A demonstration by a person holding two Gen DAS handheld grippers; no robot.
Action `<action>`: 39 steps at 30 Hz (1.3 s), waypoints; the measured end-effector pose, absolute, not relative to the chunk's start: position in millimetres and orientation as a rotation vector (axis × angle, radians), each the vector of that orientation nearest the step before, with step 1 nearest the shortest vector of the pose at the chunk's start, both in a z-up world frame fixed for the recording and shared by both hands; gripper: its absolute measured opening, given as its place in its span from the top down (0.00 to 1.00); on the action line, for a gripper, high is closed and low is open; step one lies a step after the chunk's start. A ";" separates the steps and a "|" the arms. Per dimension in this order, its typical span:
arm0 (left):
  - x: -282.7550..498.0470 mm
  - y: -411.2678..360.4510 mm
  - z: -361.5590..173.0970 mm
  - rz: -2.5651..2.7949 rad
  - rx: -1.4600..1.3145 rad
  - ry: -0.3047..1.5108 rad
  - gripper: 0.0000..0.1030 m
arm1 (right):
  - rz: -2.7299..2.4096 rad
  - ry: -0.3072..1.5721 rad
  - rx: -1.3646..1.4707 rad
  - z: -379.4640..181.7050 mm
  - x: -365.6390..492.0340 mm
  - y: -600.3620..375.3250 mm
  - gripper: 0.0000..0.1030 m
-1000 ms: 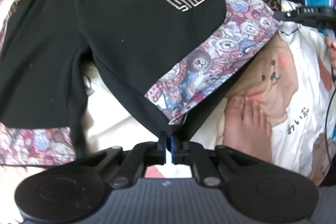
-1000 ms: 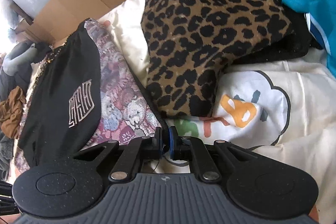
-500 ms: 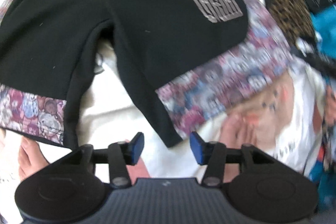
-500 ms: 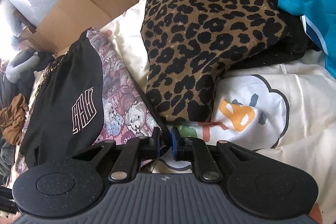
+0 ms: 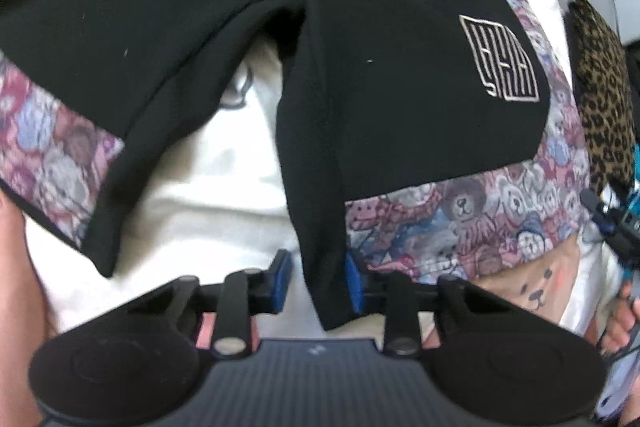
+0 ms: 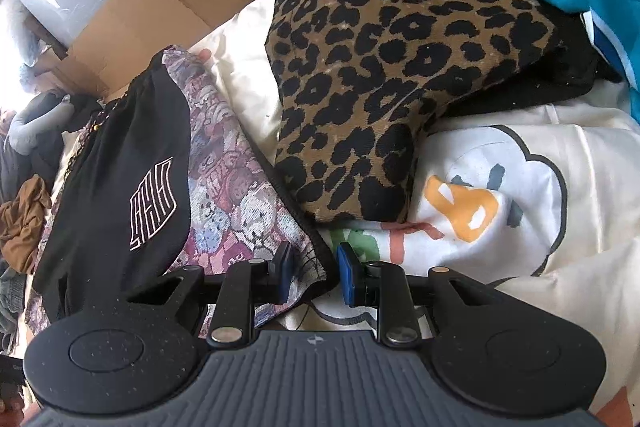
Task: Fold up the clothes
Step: 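Open both grippers and release the shorts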
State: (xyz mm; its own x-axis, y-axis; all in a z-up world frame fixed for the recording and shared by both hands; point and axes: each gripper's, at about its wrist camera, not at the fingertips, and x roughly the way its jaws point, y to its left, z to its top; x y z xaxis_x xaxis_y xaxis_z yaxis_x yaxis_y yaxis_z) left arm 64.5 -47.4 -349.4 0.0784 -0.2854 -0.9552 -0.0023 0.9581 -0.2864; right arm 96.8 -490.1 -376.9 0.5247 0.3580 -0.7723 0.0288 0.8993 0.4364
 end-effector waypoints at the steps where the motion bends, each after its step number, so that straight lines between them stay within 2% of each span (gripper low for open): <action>1: 64.0 -47.9 -350.6 -0.217 -0.245 1.484 0.78 | 0.207 1.010 0.425 -377.3 97.5 -489.8 0.80; 2: 63.5 -48.3 -351.9 -0.220 -0.255 1.487 0.87 | 0.215 1.015 0.427 -376.9 97.8 -489.8 0.90; 3: 63.0 -48.7 -353.1 -0.223 -0.264 1.491 0.95 | 0.222 1.019 0.429 -376.2 98.0 -489.8 0.91; 12: 62.2 -50.9 -342.5 -0.295 -0.242 1.536 0.98 | 0.168 1.039 0.404 -350.2 93.8 -490.7 0.95; 16: 70.9 -49.8 -358.7 -0.279 -0.191 1.576 0.97 | 0.148 1.055 0.383 -355.4 92.7 -487.3 0.94; 22: 83.3 -53.0 -345.8 -0.295 -0.086 1.637 0.87 | 0.139 1.010 0.390 -337.9 83.7 -487.0 0.89; 26: 99.9 -43.2 -310.8 -0.325 -0.047 1.617 0.74 | 0.133 0.980 0.394 -326.3 77.6 -486.8 0.87; 32: 134.0 -16.3 -226.8 -0.356 0.105 1.519 0.66 | 0.140 0.932 0.421 -307.9 67.4 -483.0 0.87; 39: 187.8 41.1 -114.7 -0.246 0.241 1.352 0.60 | 0.236 0.905 0.469 -289.9 59.0 -459.5 0.87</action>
